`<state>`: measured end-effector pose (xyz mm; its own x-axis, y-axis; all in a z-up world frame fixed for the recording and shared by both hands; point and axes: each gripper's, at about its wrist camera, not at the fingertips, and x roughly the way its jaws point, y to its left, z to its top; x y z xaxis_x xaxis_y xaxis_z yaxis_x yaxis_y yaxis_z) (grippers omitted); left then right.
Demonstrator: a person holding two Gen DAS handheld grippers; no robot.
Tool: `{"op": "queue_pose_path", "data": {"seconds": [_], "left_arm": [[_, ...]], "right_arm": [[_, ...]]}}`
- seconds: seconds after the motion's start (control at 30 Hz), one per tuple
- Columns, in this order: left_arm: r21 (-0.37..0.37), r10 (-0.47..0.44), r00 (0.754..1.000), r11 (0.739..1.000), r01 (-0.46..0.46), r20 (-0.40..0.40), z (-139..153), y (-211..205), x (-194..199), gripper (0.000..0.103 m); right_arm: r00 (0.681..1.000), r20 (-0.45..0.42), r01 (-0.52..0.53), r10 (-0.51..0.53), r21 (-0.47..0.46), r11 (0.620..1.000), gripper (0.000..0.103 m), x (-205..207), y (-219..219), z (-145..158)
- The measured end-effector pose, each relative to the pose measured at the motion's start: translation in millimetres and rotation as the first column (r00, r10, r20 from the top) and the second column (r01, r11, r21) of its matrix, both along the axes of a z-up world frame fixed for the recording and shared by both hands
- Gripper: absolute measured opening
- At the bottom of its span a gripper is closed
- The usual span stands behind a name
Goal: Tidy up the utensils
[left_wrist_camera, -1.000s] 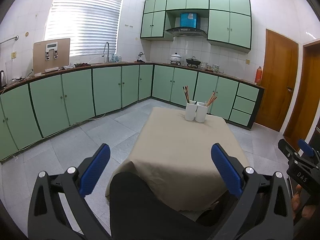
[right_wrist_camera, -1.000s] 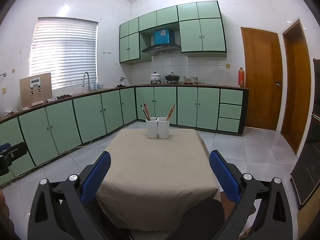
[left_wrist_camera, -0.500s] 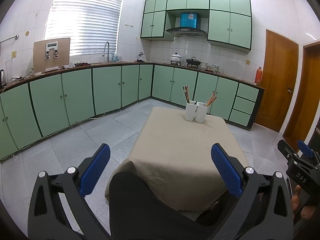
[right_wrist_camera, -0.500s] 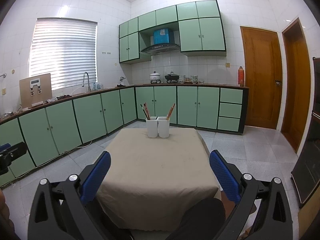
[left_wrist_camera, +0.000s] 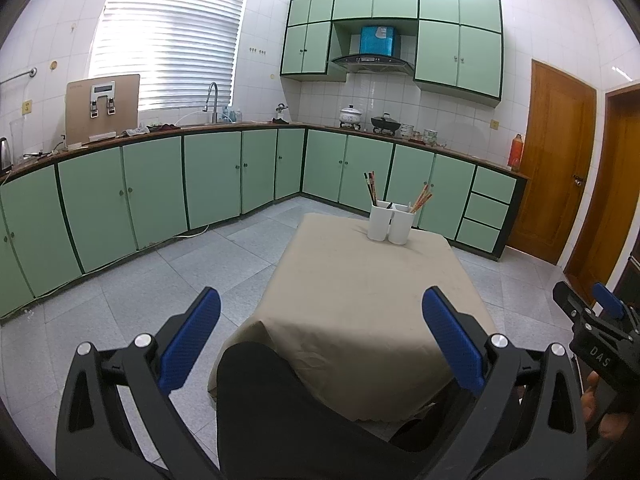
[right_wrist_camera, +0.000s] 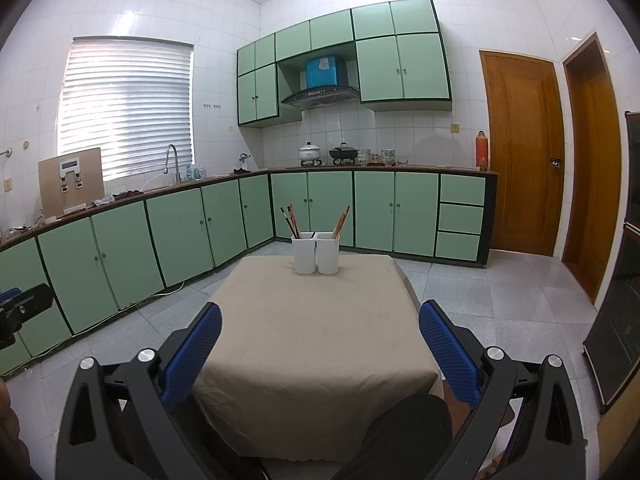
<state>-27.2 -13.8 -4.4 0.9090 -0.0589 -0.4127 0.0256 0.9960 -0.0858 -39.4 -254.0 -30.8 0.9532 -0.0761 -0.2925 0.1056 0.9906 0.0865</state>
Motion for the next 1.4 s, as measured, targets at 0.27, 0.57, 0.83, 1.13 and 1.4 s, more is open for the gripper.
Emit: {"op": "queue_pose_path", "data": {"seconds": [0.27,0.57,0.83,1.13,1.4], "left_arm": [[-0.004,0.0,1.0,1.0,0.0,0.0,1.6,2.7,-1.0,0.098],[-0.007,-0.001,1.0,1.0,0.001,-0.001,1.5,1.8,-1.8,0.098],[-0.009,-0.001,1.0,1.0,0.001,-0.002,0.4,1.2,-1.5,0.098],[-0.009,-0.001,1.0,1.0,0.001,-0.002,0.4,0.6,-1.9,0.098],[-0.01,-0.002,1.0,1.0,0.002,-0.002,0.2,0.1,-2.0,0.098]], "right_arm": [[1.0,0.001,0.001,-0.001,0.001,1.0,0.097,-0.1,-0.1,-0.3],[1.0,0.0,0.0,0.0,0.001,1.0,0.097,-2.2,1.0,-2.7],[1.0,0.0,0.001,-0.001,0.001,1.0,0.097,-1.6,1.4,-3.6],[1.0,-0.001,0.001,-0.001,0.004,1.0,0.097,-1.6,2.6,-5.7],[1.0,-0.003,0.002,-0.002,0.004,1.0,0.097,-1.4,3.7,-6.9]]}}
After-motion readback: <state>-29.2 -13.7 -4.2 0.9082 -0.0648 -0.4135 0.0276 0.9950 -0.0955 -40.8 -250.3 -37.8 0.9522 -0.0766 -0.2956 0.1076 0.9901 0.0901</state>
